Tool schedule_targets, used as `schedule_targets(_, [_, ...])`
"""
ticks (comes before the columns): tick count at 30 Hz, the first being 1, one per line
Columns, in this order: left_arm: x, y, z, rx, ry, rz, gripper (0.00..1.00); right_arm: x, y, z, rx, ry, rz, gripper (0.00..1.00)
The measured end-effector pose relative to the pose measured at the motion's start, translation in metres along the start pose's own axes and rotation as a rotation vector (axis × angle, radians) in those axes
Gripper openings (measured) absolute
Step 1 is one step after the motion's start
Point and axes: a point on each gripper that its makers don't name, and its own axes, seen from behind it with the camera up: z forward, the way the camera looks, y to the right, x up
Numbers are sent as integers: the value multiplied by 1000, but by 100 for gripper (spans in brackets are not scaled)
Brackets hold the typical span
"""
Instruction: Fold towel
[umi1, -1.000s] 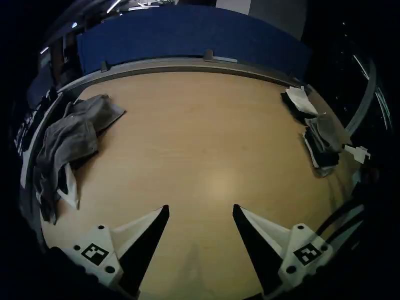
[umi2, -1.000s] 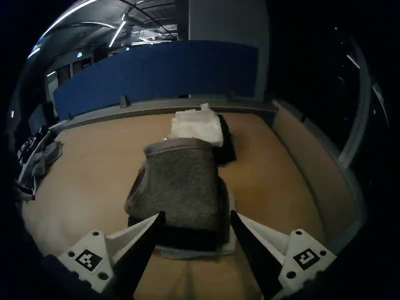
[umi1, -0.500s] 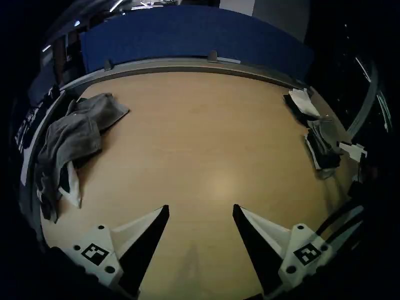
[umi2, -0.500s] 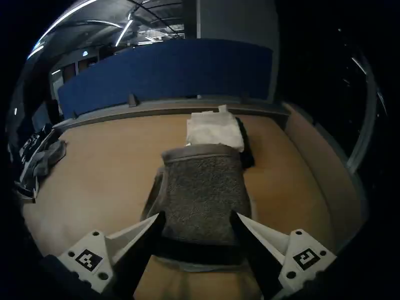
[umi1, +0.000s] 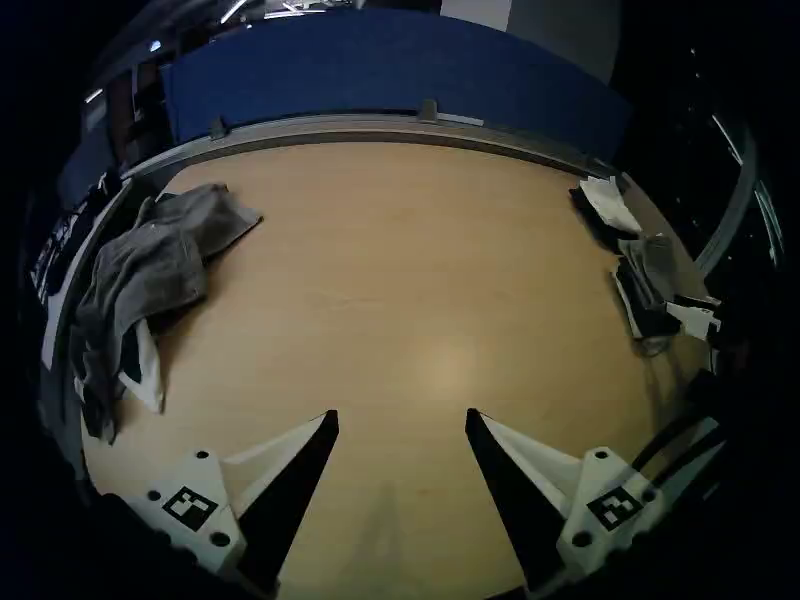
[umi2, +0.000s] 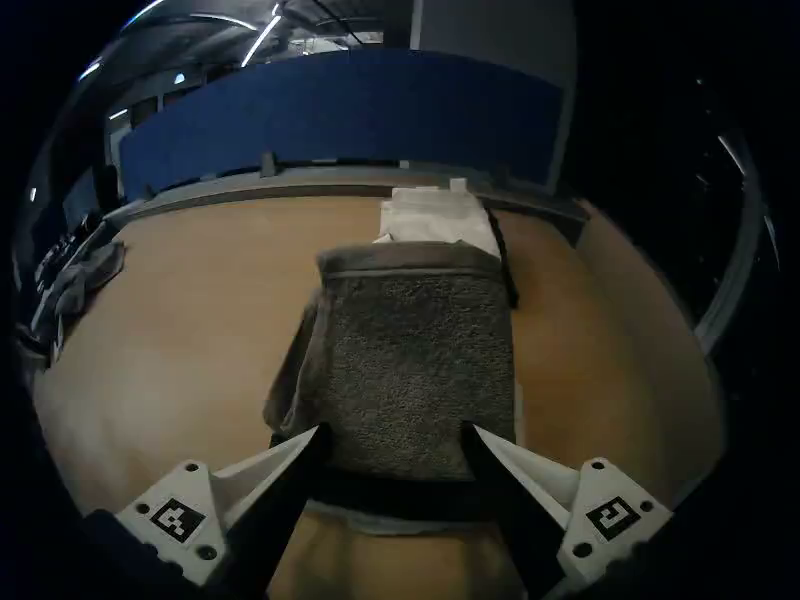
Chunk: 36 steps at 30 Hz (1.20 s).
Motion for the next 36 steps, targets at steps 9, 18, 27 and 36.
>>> schedule_targets(9, [0,-2,-1,3,1,-2,95,6,0,-1,3,10,11,100])
schedule_targets(18, [1,-1,1,2,1,-4,95,62,2,-14,10,103,34,100])
schedule_targets(27, [-1,-4,3,6,-1,-11,94,88,7,-1,4,121,19,100])
schedule_targets(36, [-3,-8,3,15,-7,-16,94,102,18,29,-5,103,35,100])
